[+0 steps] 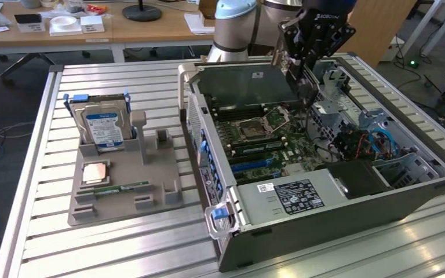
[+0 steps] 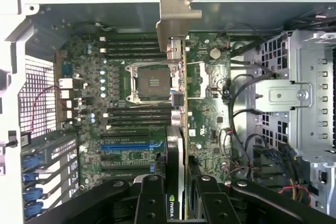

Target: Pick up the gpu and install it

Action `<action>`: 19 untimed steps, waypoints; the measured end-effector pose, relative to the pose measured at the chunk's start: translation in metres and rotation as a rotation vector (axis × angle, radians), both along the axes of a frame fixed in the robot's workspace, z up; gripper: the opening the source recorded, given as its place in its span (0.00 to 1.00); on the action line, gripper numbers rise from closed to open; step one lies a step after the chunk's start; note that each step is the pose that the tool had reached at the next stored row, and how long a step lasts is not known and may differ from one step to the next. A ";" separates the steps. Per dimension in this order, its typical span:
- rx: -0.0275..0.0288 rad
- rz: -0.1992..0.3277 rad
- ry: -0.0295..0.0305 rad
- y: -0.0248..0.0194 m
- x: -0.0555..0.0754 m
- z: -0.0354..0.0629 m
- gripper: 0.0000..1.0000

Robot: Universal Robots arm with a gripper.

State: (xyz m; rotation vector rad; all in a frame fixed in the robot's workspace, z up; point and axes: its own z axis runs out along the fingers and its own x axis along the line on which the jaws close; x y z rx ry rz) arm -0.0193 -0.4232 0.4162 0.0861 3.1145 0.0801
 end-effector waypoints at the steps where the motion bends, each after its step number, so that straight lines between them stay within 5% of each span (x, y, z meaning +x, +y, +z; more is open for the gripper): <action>1: 0.0000 0.000 0.0000 0.0001 0.002 0.0000 0.27; 19: 0.0001 0.000 0.0002 0.0007 0.051 0.0000 0.27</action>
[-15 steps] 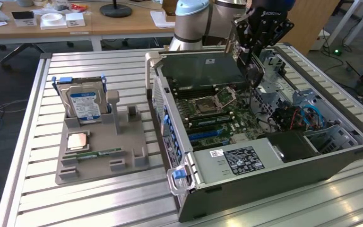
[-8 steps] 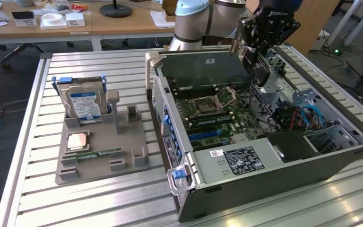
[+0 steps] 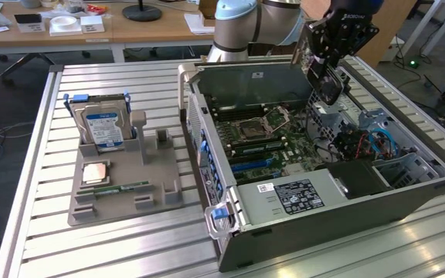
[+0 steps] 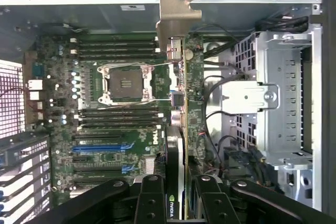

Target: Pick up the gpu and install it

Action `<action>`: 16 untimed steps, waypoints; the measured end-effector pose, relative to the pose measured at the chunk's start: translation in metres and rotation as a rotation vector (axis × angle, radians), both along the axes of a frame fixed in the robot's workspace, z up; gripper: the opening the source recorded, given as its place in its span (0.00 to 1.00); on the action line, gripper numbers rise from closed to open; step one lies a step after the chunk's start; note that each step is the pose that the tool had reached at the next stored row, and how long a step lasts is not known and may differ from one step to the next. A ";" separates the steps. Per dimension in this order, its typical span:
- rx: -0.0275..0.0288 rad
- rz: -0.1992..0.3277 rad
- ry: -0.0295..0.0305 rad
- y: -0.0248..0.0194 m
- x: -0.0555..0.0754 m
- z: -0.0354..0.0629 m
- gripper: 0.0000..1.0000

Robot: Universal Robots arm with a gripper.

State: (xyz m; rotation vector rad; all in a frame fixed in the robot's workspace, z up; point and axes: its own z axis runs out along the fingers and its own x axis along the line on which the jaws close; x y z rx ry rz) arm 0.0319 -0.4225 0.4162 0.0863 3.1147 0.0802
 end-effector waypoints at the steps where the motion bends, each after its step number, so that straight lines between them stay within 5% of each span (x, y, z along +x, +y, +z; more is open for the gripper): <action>1: 0.0000 0.000 -0.0001 0.0000 0.002 0.0000 0.27; 16: -0.0001 0.000 0.0001 0.0000 0.005 -0.0096 0.27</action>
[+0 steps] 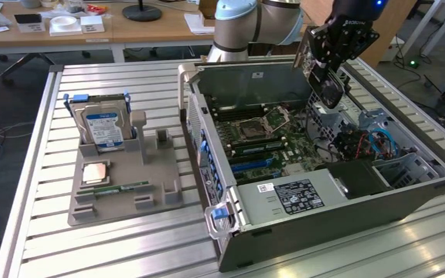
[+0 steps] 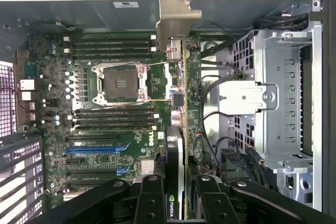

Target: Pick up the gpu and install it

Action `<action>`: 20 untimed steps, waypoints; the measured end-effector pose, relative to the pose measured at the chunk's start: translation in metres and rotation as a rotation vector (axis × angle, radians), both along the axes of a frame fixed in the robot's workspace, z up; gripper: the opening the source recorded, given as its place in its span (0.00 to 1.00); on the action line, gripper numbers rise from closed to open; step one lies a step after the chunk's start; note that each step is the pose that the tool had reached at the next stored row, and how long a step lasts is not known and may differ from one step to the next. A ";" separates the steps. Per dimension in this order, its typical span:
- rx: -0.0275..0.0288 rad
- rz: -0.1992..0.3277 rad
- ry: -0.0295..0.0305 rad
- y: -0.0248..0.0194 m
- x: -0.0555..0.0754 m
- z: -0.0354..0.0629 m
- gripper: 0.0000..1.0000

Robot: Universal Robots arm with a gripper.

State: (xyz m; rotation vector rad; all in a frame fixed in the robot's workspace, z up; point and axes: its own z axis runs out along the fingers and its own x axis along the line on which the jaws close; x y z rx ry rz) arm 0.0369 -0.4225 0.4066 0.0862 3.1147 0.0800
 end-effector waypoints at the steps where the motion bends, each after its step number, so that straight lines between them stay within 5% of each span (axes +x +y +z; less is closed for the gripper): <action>1: -0.0001 0.000 0.0000 0.0000 0.000 0.0000 0.27; 20: 0.0001 0.000 0.0034 0.0000 0.003 -0.0030 0.27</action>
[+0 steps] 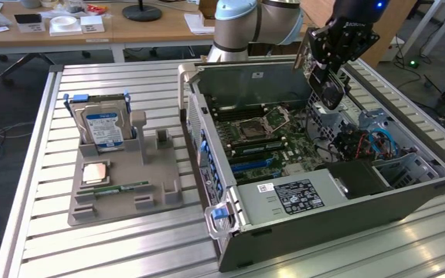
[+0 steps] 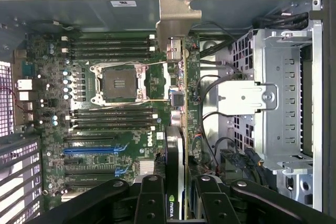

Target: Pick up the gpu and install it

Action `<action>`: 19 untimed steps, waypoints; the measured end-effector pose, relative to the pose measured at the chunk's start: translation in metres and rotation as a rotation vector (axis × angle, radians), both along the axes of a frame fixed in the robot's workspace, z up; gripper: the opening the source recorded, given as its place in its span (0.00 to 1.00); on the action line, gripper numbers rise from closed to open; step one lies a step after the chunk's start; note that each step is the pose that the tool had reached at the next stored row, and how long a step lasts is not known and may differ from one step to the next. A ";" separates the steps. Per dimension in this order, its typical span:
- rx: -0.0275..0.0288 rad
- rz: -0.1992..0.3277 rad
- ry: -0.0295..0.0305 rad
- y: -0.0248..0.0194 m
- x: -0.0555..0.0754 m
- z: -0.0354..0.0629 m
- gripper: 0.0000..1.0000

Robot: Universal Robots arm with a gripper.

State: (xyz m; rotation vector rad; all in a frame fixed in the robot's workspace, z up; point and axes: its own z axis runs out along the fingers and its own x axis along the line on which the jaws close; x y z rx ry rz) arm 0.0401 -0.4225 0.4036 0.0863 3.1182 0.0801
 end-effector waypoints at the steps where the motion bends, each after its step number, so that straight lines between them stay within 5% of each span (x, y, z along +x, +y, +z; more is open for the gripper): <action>1: 0.0000 0.000 0.0005 0.0000 0.000 0.0000 0.27; 19: 0.0000 0.000 0.0030 0.0000 0.001 0.0000 0.27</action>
